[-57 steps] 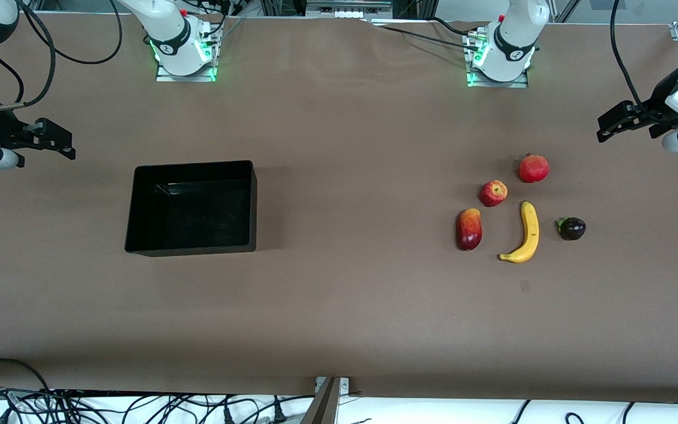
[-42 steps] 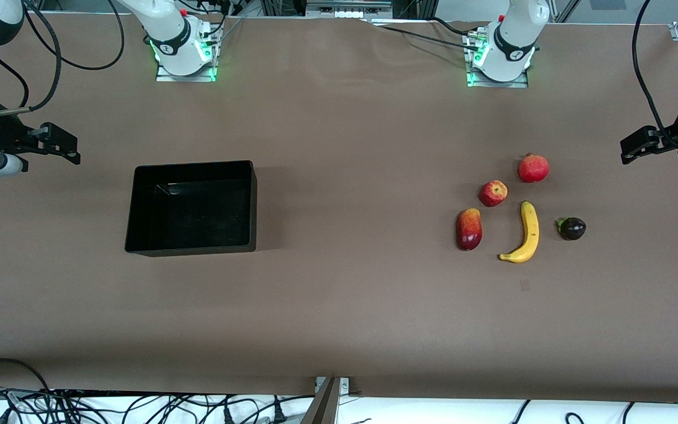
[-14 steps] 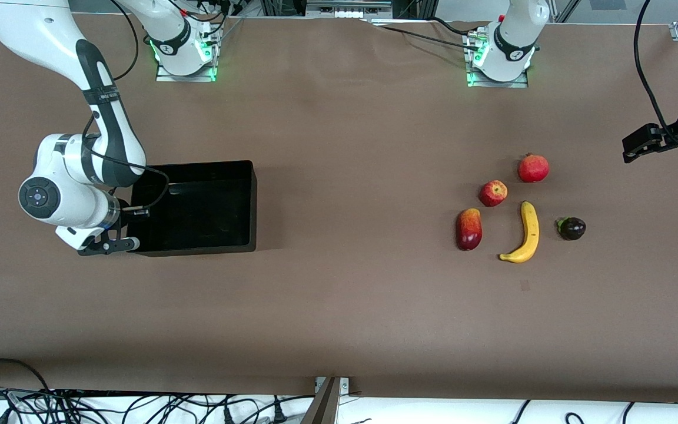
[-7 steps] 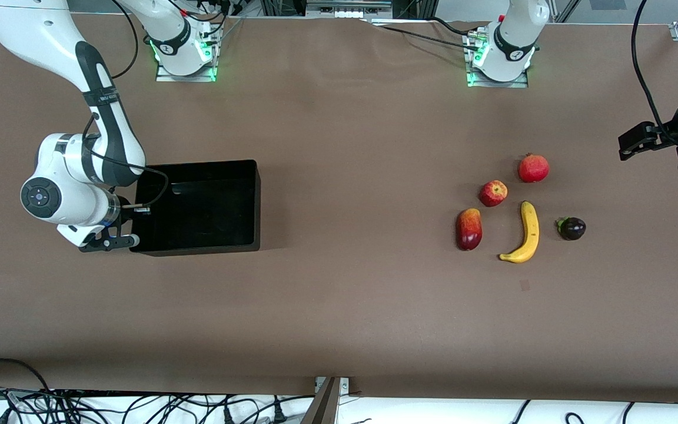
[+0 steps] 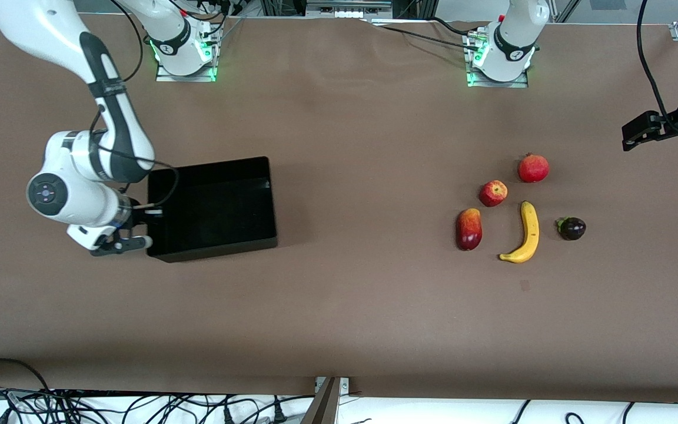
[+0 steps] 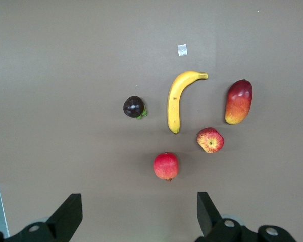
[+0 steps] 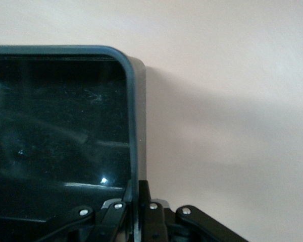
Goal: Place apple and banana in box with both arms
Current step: 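Slide the black box with the right gripper toward the fruit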
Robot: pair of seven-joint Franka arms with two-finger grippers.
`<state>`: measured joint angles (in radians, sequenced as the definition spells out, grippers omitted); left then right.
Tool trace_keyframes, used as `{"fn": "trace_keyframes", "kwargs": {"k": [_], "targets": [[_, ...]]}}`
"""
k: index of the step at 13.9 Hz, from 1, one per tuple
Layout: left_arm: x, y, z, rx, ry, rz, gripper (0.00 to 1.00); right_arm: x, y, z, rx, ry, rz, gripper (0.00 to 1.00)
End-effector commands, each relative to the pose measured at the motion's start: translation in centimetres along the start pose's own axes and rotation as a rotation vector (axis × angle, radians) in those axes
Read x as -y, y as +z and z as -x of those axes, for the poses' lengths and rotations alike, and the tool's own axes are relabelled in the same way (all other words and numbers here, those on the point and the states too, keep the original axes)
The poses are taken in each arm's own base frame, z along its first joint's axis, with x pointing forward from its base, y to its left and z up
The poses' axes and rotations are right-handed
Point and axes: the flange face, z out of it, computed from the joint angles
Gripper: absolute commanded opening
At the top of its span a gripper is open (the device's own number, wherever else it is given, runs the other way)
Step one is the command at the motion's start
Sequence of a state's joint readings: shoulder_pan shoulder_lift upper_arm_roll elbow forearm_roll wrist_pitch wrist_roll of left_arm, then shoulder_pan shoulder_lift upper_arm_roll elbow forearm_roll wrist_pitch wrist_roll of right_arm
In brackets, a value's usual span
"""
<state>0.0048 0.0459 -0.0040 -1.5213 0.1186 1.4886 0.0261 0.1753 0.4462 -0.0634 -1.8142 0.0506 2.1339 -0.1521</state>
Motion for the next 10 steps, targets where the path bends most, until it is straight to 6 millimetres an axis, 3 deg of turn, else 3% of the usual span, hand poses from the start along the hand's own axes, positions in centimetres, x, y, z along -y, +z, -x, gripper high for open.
{"fn": "trace_keyframes", "kwargs": {"k": [1,3,5,8,10], "targets": [[0.2,-0.8,0.3,-0.001,0.011,-0.012,1.00,7.9,-5.5,-2.1,-0.032,-0.076,-0.032,0.00],[0.2,-1.2,0.1,-0.012,0.009,-0.009,1.00,12.9,-6.8,-3.0,-0.030,-0.044,-0.043,0.00],[0.2,-1.1,0.1,-0.009,0.009,-0.009,1.00,20.4,-6.2,-3.3,-0.033,-0.030,-0.033,0.00],[0.2,-1.0,0.0,-0.008,0.011,-0.009,1.00,31.6,-3.5,-3.9,-0.048,0.026,-0.023,0.00],[0.1,-0.8,-0.1,-0.006,0.011,-0.007,1.00,36.5,-1.8,-4.6,-0.054,0.075,-0.053,0.00]]}}
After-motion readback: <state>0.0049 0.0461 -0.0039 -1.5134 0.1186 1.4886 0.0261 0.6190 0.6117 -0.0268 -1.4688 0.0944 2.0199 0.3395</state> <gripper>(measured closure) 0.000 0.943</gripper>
